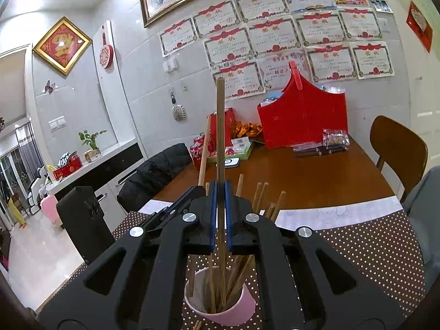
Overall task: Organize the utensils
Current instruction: 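Lower the chopsticks into the pink cup and open both tools, then move both open tools back down to the last chopsticks on the cloth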
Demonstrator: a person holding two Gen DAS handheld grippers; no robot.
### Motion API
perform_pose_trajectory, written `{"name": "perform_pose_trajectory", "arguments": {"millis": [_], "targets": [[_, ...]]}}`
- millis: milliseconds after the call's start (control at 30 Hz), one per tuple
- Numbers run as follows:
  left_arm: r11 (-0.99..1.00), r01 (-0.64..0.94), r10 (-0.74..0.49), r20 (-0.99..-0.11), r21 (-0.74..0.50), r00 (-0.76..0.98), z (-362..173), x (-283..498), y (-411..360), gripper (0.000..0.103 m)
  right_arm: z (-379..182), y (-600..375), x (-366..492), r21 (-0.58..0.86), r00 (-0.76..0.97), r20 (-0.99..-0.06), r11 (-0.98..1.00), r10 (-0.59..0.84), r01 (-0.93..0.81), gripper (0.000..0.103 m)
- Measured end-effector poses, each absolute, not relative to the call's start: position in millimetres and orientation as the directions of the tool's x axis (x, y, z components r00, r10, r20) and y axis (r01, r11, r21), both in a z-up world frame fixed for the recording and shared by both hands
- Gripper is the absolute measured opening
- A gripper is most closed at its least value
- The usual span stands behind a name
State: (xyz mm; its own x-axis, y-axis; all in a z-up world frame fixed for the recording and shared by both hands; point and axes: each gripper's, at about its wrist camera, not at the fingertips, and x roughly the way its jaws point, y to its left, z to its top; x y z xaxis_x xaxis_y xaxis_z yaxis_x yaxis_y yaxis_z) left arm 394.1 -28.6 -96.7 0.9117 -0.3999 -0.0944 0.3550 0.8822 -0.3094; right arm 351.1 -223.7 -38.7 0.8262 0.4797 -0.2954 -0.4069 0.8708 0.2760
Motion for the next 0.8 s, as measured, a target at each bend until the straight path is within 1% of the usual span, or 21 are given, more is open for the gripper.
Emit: {"name": "perform_pose_trajectory", "arguments": {"millis": [33, 67, 100, 133, 167, 200, 233, 267, 333, 400, 467, 633, 733, 800], "targets": [[0.882, 0.352, -0.400, -0.105, -0.313, 0.910, -98.0, 395.1, -27.6, 0.006, -40.1, -223.4, 351.3, 0.277, 0.823, -0.303, 0.870, 0.481, -0.407, 0.006], [0.882, 0.348, -0.401, -0.119, -0.317, 0.908, -99.4, 395.7, -26.9, 0.011, -41.6, -223.4, 351.6, 0.280, 0.820, -0.310, 0.870, 0.481, -0.405, 0.007], [0.882, 0.344, -0.403, -0.137, -0.321, 0.905, -100.7, 395.8, -25.6, 0.019, -43.8, -224.3, 351.4, 0.288, 0.815, -0.322, 0.870, 0.481, -0.400, 0.010], [0.885, 0.337, -0.398, -0.145, -0.320, 0.906, -101.5, 394.0, -24.5, 0.041, -44.9, -225.3, 350.8, 0.294, 0.813, -0.328, 0.870, 0.481, -0.396, 0.017], [0.891, 0.325, -0.385, -0.151, -0.316, 0.910, -101.7, 391.3, -23.2, 0.058, -46.1, -228.1, 348.8, 0.306, 0.814, -0.329, 0.870, 0.478, -0.387, 0.055], [0.896, 0.316, -0.376, -0.153, -0.312, 0.914, -101.1, 388.4, -22.2, 0.063, -45.8, -231.1, 346.8, 0.313, 0.822, -0.322, 0.872, 0.470, -0.376, 0.094], [0.899, 0.313, -0.370, -0.152, -0.306, 0.916, -99.8, 384.0, -20.4, 0.065, -45.2, -235.0, 342.5, 0.320, 0.834, -0.302, 0.873, 0.461, -0.367, 0.097], [0.901, 0.312, -0.370, -0.156, -0.300, 0.916, -97.9, 379.9, -18.5, 0.068, -43.6, -240.2, 336.4, 0.328, 0.849, -0.273, 0.873, 0.453, -0.361, 0.097], [0.909, 0.301, -0.358, -0.172, -0.290, 0.918, -93.1, 371.6, -14.8, 0.074, -41.4, -247.4, 331.9, 0.346, 0.855, -0.269, 0.873, 0.444, -0.344, 0.097], [0.914, 0.294, -0.350, -0.176, -0.279, 0.920, -87.9, 361.6, -11.5, 0.075, -39.3, -253.6, 328.1, 0.359, 0.861, -0.272, 0.875, 0.430, -0.323, 0.097], [0.925, 0.278, -0.331, -0.189, -0.260, 0.925, -80.4, 348.1, -8.6, 0.079, -38.0, -257.6, 322.0, 0.355, 0.869, -0.285, 0.887, 0.404, -0.296, 0.097], [0.945, 0.244, -0.292, -0.225, -0.218, 0.930, -65.5, 309.7, -2.8, 0.080, -43.3, -264.9, 303.7, 0.374, 0.865, -0.302, 0.885, 0.400, -0.278, 0.097], [0.959, 0.219, -0.258, -0.237, -0.180, 0.937, -60.3, 282.7, 1.0, 0.080, -51.5, -266.8, 292.0, 0.382, 0.856, -0.328, 0.885, 0.399, -0.267, 0.097], [0.962, 0.206, -0.246, -0.244, -0.177, 0.938, -58.9, 268.1, 6.0, 0.080, -57.4, -267.7, 284.7, 0.392, 0.849, -0.350, 0.885, 0.396, -0.251, 0.097]]}}
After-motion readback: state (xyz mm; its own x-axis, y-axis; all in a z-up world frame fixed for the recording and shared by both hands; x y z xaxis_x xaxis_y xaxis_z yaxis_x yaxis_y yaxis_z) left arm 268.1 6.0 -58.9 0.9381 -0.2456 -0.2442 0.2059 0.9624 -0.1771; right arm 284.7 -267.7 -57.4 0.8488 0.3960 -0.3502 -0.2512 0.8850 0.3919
